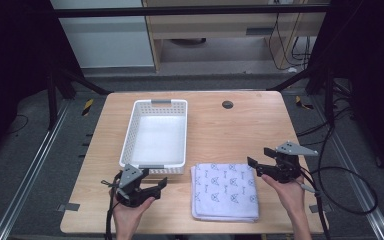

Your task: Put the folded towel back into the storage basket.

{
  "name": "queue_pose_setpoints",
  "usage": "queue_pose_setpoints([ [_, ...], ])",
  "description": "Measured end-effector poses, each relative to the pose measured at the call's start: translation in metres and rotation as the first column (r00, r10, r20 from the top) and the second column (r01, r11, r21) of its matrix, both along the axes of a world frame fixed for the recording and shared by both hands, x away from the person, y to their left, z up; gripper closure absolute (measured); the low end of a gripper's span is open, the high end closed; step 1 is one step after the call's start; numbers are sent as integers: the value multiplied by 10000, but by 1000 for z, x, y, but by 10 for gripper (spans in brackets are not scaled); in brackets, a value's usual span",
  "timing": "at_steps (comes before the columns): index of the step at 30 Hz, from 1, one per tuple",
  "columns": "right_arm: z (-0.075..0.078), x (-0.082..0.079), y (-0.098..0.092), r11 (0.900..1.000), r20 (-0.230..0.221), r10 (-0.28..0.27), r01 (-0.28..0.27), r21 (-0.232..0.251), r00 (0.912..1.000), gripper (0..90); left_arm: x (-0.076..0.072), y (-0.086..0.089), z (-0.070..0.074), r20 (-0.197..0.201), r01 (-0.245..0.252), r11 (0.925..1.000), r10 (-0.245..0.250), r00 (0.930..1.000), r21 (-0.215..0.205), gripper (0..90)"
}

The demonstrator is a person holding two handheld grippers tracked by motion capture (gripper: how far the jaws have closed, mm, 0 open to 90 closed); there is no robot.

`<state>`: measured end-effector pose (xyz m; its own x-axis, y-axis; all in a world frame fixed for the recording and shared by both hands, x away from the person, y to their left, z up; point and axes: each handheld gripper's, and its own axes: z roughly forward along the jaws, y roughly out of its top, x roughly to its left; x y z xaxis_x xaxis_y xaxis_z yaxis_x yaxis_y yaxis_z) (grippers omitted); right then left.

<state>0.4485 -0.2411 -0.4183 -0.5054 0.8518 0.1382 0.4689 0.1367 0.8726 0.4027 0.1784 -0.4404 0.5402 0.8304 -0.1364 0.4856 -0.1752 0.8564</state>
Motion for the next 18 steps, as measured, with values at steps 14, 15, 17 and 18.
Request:
queue_pose_setpoints([
  [14, -17, -3, -10, 10000, -339, 48, -50, -56, 9994, 288, -4, -55, -24, -662, 1083, 9940, -1091, 9918, -151, 221],
  [15, -21, -2, -7, 9998, -455, 166, -171, -121, 9988, 301, -4, -57, -26, -637, 1152, 9933, -1152, 9913, -43, 226],
  [17, -25, -1, -5, 9996, -601, 211, -221, -151, 9980, 304, -5, -62, -30, -702, 1304, 9915, -1299, 9890, 33, 228],
  [18, -25, -1, -5, 9996, -601, 211, -221, -151, 9980, 304, -5, -62, -30, -702, 1304, 9915, -1299, 9890, 33, 231],
])
